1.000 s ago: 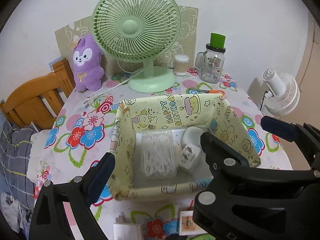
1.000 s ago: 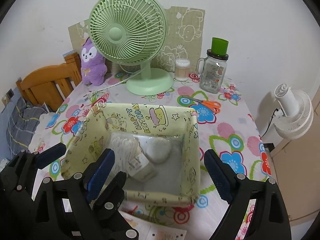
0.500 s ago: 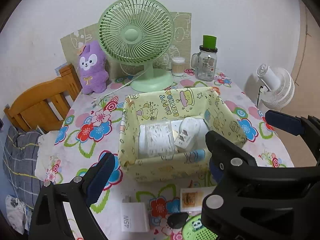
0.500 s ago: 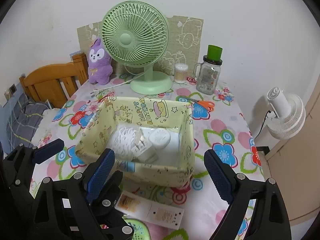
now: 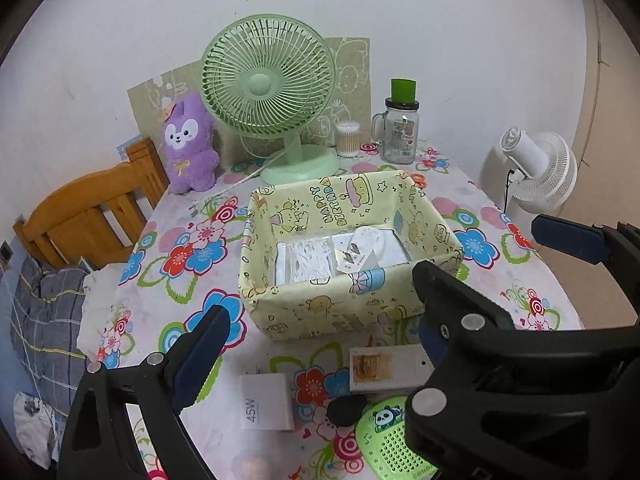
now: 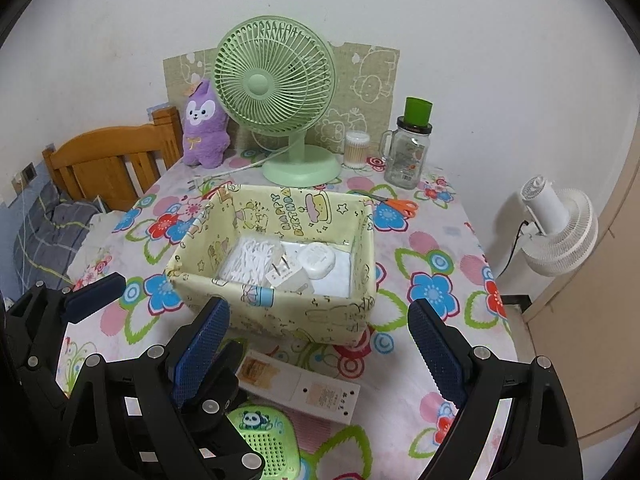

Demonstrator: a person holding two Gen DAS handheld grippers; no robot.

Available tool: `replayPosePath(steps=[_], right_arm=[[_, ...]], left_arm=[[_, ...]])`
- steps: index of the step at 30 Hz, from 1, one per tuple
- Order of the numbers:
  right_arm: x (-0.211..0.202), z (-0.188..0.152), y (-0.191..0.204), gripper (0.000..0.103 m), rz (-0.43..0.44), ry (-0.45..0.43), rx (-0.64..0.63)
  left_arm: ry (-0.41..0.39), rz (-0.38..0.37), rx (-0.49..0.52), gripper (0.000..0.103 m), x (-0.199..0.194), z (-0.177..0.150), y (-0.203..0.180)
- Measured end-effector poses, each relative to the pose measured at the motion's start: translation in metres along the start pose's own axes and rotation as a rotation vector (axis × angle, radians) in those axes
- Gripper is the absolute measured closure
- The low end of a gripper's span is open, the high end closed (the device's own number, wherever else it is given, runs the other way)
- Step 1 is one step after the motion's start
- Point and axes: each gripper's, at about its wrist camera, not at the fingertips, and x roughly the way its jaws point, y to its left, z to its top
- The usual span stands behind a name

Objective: Organize rigid objects
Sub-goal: 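Withdraw both tools from the basket back toward the remaining items, then reach the left tool to the white cube charger while the right tool reaches the white remote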

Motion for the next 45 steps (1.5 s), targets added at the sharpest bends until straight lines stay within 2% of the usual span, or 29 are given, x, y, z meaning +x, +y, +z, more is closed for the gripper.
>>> replayPosePath(steps=[5,12,25,38,45], right_arm=[[-0.011,-0.007,0.002,0.01,-0.007,-0.005,-0.008],[-0.015,-0.019,0.003,0.01,-0.014,0.038,0.001],[-0.026,-0.044,0.01,0.01,-0.008,0.015,-0.014],[-0.022,-0.066,0.018,0.01,0.031,0.0,-0.017],[-0.015,-0.079,0.019,0.01,0.006,-0.019,-0.006]], left_arm=[[-0.001,-0.005,-0.007,0.006,-0.009,-0.007,-0.001],[-0.007,-0.007,-0.017,0.006,-0.016,-0.021,-0.005],[0.021,-0.053,-0.01,0.006,-0.021,-0.044,-0.006],[0.021,-0.047,-0.016,0.007,-0.016,-0.068,0.001],[0.013,-0.062,-0.001,0.007,-0.008,-0.08,0.005]])
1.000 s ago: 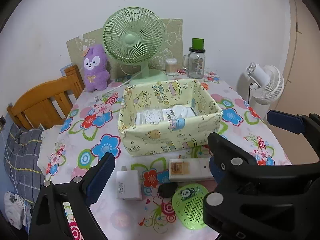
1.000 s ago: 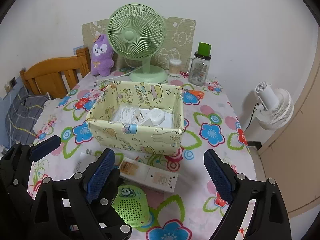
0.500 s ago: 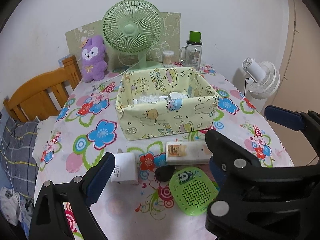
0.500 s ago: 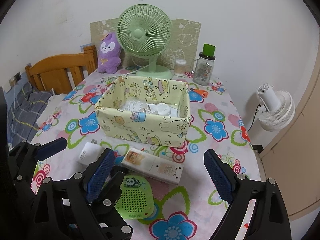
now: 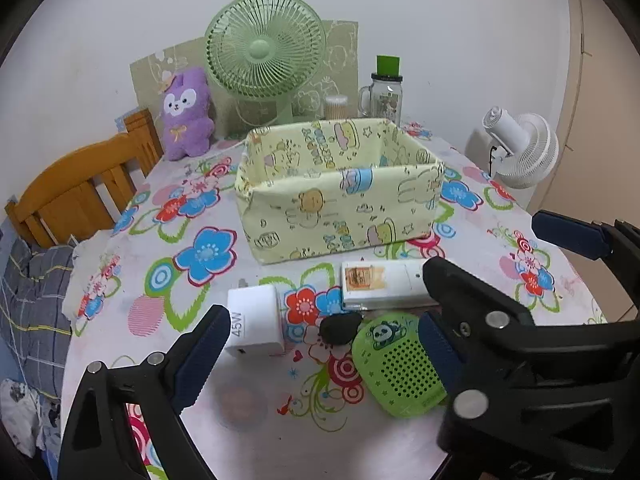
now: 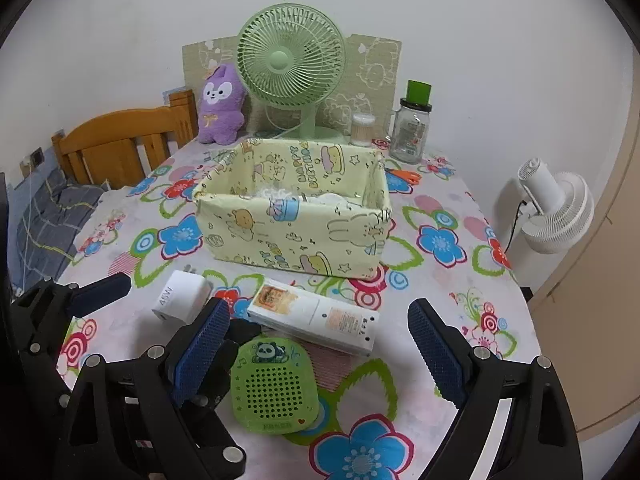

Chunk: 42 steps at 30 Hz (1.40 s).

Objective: Organize rigid objects
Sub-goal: 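Reach the left tool to the white cube charger while the right tool reaches the white remote, then close the left tool on the cube charger while the right tool grips the white remote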

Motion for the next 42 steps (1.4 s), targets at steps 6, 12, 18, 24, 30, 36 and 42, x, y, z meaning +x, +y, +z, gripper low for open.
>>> replayPosePath(steps=[6,12,18,24,30,36,42], right_arm=[[0.014,-0.011,0.001,0.01,0.011,0.019,0.006],[0.036,-0.018,0.004,0.011,0.027,0.05,0.001],[0.048,-0.02,0.004,0.011,0.026,0.054,-0.004],[0.061,-0.023,0.011,0.011,0.028,0.069,-0.042],[0.077,-0.024,0.018,0.011,0.039,0.097,-0.033],[0.088,-0.018,0.014,0.011,0.029,0.11,-0.004],[0.098,-0.015,0.006,0.01,0.043,0.132,0.047]], left_arm=[[0.011,-0.006,0.007,0.007,0.011,-0.011,0.003],[0.055,0.015,-0.003,0.007,0.031,-0.017,0.011],[0.09,0.021,-0.041,0.007,0.048,-0.02,0.024],[0.126,0.038,-0.064,0.007,0.063,-0.027,0.033],[0.151,0.068,-0.072,0.011,0.075,-0.029,0.043],[0.154,0.072,-0.083,0.023,0.086,-0.021,0.047],[0.144,0.06,-0.086,0.043,0.09,-0.014,0.046]])
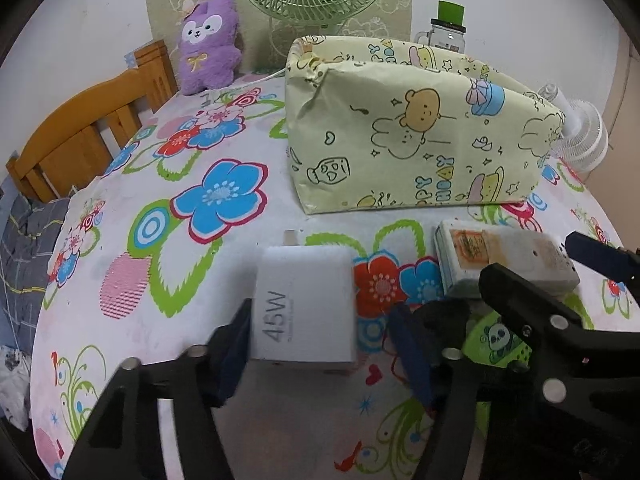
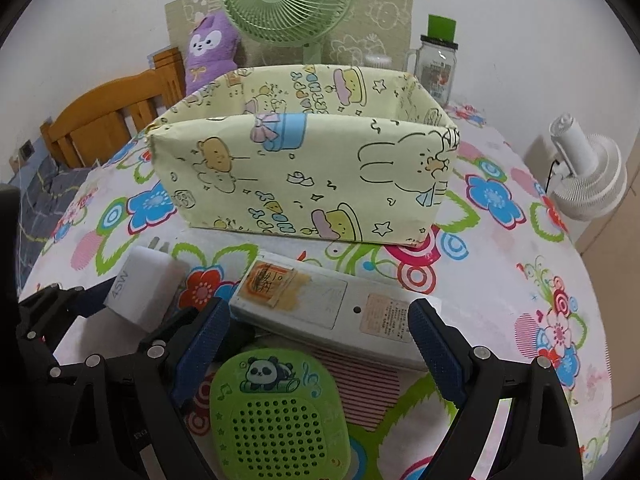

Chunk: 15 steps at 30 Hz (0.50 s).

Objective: Organize rigid objects
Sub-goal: 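Close the left tool on the cube charger while the right tool grips the white remote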

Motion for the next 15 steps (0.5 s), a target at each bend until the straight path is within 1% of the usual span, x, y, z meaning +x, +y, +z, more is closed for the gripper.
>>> replayPosePath(steps=[1,2,6,11,15], right_arm=[[0.002,0.001,-0.001,0.01,0.003,0.005,0.007],[0.004,0.002,-0.002,0.01,0.009,0.013,0.013],[0.01,0.007,-0.004,0.01,0.031,0.054,-0.005],[0.01,0.008,-0.008,0.011,0.018,0.063,-0.043],[0.012,0.007,-0.018,0.011,0.031,0.079,-0.033]], left_arm=[[-0.002,-0.004,-0.002,0.052,0.0,0.001,0.0],[0.0,-0.012,-0.001,0.055,0.0,0.002,0.0],[-0.004,-0.006,-0.006,0.055,0.0,0.002,-0.002],[-0.003,-0.002,-0.012,0.055,-0.002,0.0,-0.006],[-0.002,0.0,0.007,0.055,-0.005,0.0,-0.015]])
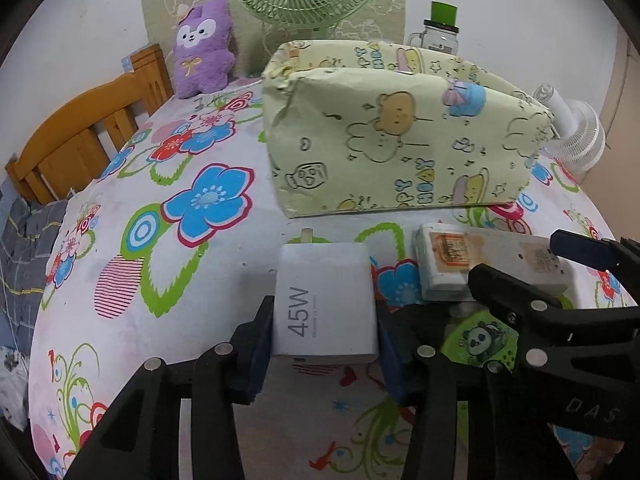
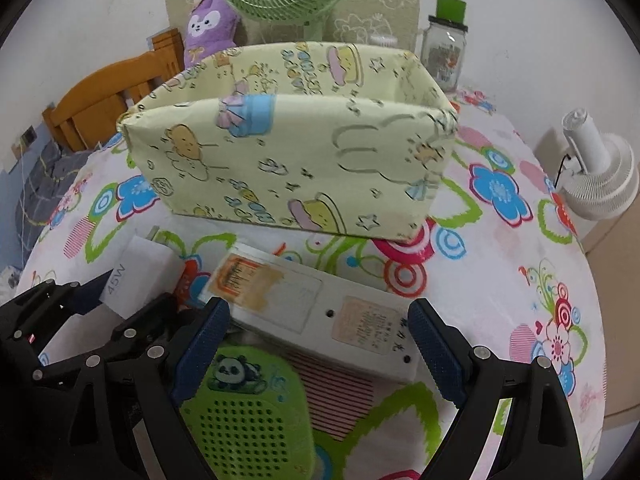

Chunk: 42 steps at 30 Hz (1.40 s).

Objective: Organize rigid objects
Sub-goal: 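Close the left tool on the cube charger while the right tool grips the white remote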

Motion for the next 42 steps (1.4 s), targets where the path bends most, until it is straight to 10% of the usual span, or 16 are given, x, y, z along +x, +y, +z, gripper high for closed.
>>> replayPosePath(steps=[42], right_arm=[[0.018,0.024,-0.007,0.005,0.084,0.07,-0.324]], left_arm=[[0.05,0.063,0.054,0.055,0.006,0.011,-0.014]])
